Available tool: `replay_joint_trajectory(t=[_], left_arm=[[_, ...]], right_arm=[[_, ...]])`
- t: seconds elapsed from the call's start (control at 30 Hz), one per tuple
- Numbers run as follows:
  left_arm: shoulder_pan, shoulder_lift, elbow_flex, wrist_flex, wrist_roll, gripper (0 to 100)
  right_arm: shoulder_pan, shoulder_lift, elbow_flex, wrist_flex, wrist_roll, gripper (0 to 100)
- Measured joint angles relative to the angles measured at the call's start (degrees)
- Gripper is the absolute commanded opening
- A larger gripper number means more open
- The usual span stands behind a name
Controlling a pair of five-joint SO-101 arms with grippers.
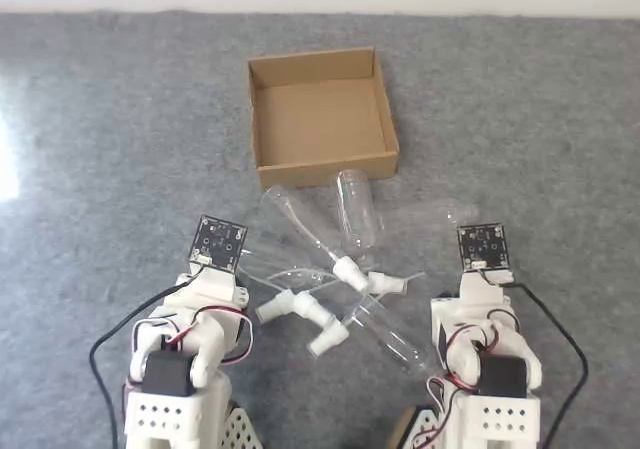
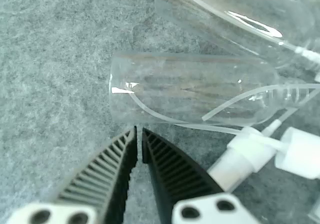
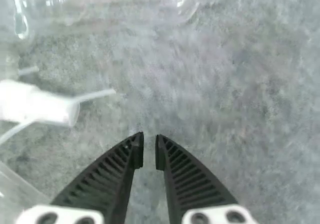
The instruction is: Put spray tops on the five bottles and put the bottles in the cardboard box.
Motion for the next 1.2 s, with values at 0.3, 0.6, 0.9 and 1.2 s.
replay_joint_trajectory(t=[0.3, 0.6, 0.9, 1.2], left_arm=[[0.0, 0.0, 0.0, 0.0, 0.0, 2], [0.0, 0.0, 0.0, 0.0, 0.0, 2], [0.0, 0.0, 0.0, 0.0, 0.0, 2], [0.0, 0.0, 0.0, 0.0, 0.0, 2]], right_arm=[[0.1, -0.1, -4.4, -1.0, 0.0, 2.8], [0.1, -0.3, -16.0, 1.1, 0.0, 2.8], [0.0, -1.0, -31.4, 9.3, 0.0, 2.8], [1.4, -1.0, -33.9, 10.9, 0.0, 2.8]])
